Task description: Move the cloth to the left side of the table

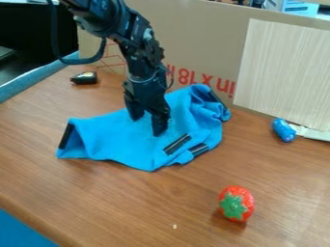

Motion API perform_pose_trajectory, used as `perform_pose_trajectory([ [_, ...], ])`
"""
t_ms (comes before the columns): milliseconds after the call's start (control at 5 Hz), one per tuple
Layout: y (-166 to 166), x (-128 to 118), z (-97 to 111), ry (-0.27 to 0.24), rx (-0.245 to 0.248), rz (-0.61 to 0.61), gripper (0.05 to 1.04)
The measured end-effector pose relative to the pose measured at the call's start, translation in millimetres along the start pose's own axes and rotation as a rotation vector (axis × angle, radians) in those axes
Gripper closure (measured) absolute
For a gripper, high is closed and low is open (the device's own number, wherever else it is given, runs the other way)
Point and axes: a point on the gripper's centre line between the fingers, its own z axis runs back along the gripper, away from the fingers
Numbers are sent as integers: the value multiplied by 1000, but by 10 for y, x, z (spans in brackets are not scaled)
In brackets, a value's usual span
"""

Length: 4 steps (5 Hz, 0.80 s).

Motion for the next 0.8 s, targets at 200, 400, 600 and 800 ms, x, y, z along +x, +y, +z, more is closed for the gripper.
perform_pose_trajectory([
  [200,-131,-169,41,-19,2,-46,83],
  [400,-391,-510,160,-12,-24,-124,83],
  [600,-660,-813,289,-3,-71,-198,83],
  [800,-830,-1036,370,5,-101,-252,84],
])
